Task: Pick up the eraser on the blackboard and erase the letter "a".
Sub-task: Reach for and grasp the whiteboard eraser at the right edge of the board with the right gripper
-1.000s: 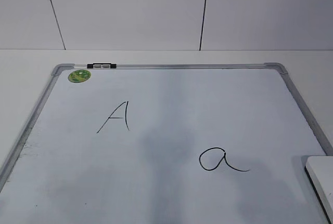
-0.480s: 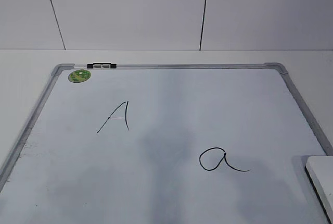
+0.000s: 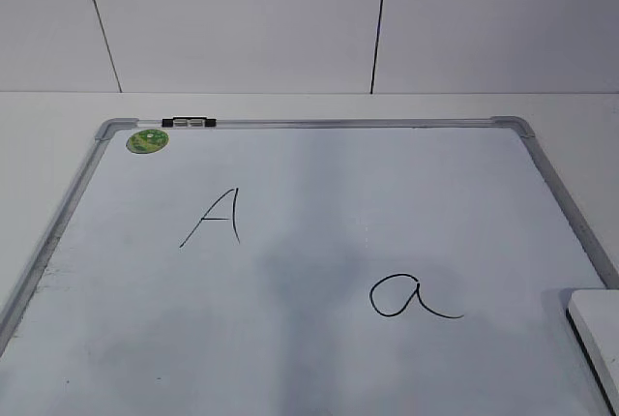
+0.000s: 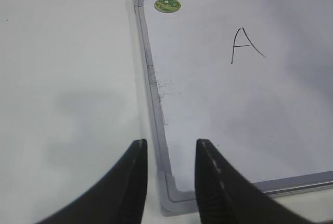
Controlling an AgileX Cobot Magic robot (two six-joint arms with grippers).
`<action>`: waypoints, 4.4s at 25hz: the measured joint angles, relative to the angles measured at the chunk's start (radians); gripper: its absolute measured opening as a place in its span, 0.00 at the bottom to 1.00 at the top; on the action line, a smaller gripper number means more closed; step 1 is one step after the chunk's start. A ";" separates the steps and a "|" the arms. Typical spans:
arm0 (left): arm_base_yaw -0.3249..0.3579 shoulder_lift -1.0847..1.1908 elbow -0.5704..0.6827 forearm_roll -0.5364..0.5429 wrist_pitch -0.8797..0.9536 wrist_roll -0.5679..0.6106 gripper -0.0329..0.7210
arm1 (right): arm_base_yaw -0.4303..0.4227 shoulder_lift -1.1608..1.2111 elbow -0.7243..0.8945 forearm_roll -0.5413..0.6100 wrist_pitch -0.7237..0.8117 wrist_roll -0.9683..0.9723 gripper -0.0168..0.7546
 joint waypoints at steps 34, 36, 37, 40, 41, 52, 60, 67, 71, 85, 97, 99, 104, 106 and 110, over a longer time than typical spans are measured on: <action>0.000 0.000 0.000 0.000 0.000 0.000 0.36 | 0.013 0.757 -0.130 0.225 0.064 -0.089 0.79; 0.000 0.000 0.000 0.000 0.000 0.000 0.36 | 0.013 0.797 -0.139 0.247 0.064 -0.089 0.79; 0.000 0.000 0.000 0.000 0.000 0.000 0.36 | 0.013 0.813 -0.139 0.261 0.064 -0.089 0.79; 0.000 0.000 0.000 0.000 0.000 0.000 0.36 | 0.013 0.845 -0.141 0.287 0.053 -0.089 0.79; 0.000 0.000 0.000 0.000 0.000 0.000 0.36 | 0.013 0.852 -0.141 0.292 0.045 -0.089 0.79; 0.000 0.000 0.000 0.000 0.000 0.000 0.36 | 0.013 0.859 -0.141 0.323 0.005 -0.121 0.78; 0.000 0.000 0.000 0.000 0.000 0.000 0.36 | 0.013 0.917 -0.141 0.272 0.015 -0.058 0.79; 0.000 0.000 0.000 0.000 0.000 0.000 0.36 | 0.013 0.938 -0.141 0.232 0.015 -0.018 0.78; 0.000 0.000 0.000 0.000 0.000 0.000 0.35 | 0.055 0.938 -0.141 0.195 0.015 0.005 0.79; 0.000 0.000 0.000 0.000 0.000 0.000 0.35 | 0.193 1.065 -0.143 0.100 -0.057 0.120 0.79; 0.000 0.000 0.000 0.000 0.000 0.000 0.35 | 0.193 1.115 -0.143 0.069 -0.123 0.125 0.78; 0.000 0.000 0.000 0.000 0.000 0.000 0.35 | 0.193 1.115 -0.143 0.069 -0.123 0.125 0.78; 0.000 0.000 0.000 0.000 0.000 0.000 0.35 | 0.193 1.115 -0.143 0.069 -0.123 0.125 0.79; 0.000 0.000 0.000 0.000 0.000 0.000 0.35 | 0.193 1.115 -0.143 0.068 -0.123 0.125 0.79; 0.000 0.000 0.000 -0.002 0.000 0.000 0.35 | 0.193 1.115 -0.143 0.068 -0.123 0.126 0.79</action>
